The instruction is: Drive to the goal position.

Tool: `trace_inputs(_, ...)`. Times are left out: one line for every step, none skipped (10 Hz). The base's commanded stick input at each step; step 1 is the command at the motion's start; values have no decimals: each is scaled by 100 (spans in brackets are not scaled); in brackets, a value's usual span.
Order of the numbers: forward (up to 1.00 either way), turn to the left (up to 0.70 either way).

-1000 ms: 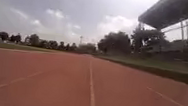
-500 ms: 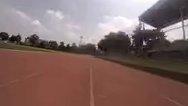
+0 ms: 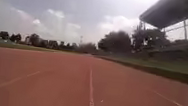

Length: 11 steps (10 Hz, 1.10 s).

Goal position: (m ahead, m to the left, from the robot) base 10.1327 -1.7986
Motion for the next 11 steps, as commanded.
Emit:
trace_inputs(45, 0)
trace_inputs(45, 0)
trace_inputs(45, 0)
trace_inputs(45, 0)
trace_inputs(45, 0)
trace_inputs(45, 0)
trace_inputs(45, 0)
trace_inputs(45, 0)
trace_inputs(45, 0)
trace_inputs(45, 0)
trace_inputs(45, 0)
